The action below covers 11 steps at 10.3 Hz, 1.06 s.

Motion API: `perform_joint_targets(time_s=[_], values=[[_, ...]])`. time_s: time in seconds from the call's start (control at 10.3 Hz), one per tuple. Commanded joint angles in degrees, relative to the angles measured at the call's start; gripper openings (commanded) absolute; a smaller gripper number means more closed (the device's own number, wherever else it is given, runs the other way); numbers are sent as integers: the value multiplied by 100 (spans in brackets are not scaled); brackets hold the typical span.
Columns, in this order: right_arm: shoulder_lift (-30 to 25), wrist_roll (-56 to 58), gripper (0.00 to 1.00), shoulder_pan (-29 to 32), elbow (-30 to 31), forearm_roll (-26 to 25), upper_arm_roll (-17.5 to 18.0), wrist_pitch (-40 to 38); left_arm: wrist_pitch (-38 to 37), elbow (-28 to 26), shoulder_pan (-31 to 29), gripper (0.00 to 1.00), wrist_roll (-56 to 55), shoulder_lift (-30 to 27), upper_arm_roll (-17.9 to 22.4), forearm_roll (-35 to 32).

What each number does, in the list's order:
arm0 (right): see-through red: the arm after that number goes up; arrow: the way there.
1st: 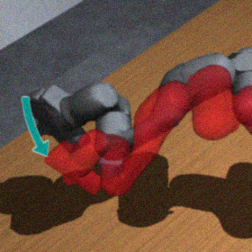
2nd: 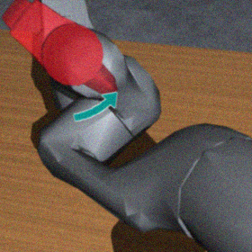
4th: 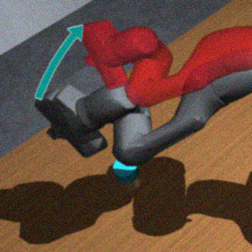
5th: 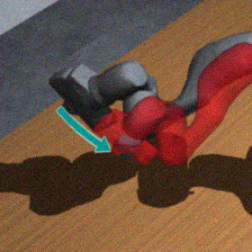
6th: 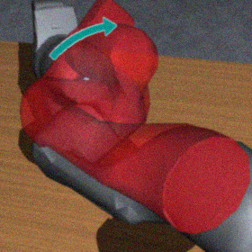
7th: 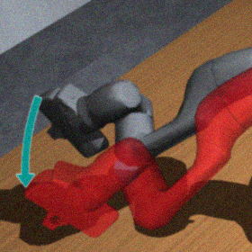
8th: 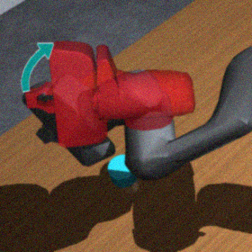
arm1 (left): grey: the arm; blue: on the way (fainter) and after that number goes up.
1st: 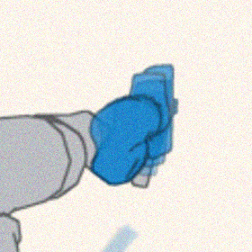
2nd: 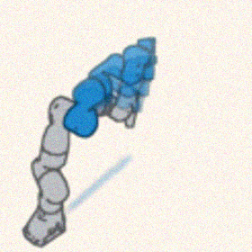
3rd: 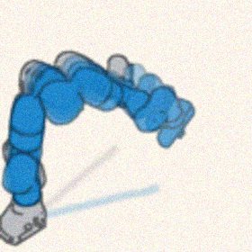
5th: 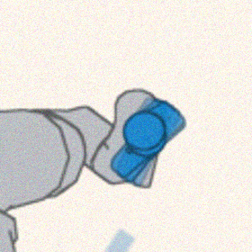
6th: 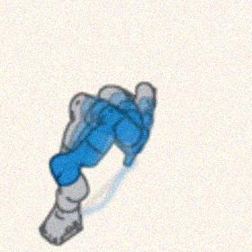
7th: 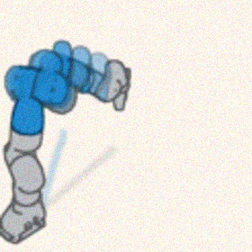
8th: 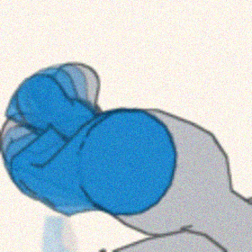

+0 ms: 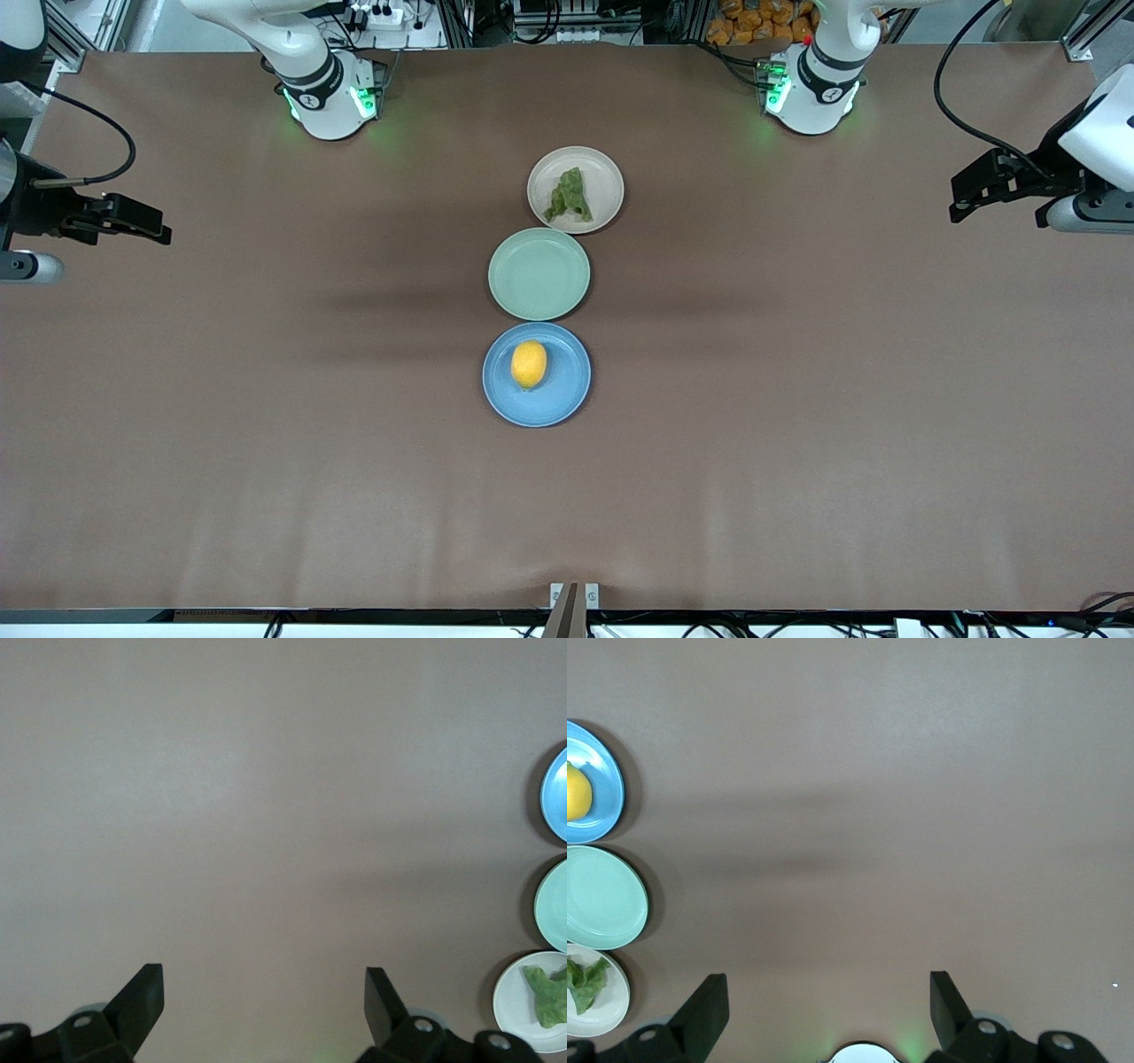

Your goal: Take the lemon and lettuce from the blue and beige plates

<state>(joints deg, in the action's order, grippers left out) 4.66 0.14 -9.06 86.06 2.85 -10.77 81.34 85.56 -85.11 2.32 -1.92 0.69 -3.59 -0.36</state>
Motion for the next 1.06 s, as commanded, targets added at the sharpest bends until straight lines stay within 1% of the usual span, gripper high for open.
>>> perform_joint_targets(time_s=[0.0, 0.68, 0.77, 0.97], values=[[-61, -93, 100, -17, -28, -39, 5, -39, -92, 117, -56, 100, 191, 2, -2, 106], [-26, -111, 100, -8, -28, -3, 5, -4, 30, 47, 129, 100, 95, 107, -72, 105], [-26, -111, 100, -16, -28, -21, 5, -4, 48, -110, 120, 100, 182, 107, -133, 123], [-26, -111, 100, -8, -28, -12, 5, 5, 223, -523, 286, 100, 131, 107, -334, 141]])
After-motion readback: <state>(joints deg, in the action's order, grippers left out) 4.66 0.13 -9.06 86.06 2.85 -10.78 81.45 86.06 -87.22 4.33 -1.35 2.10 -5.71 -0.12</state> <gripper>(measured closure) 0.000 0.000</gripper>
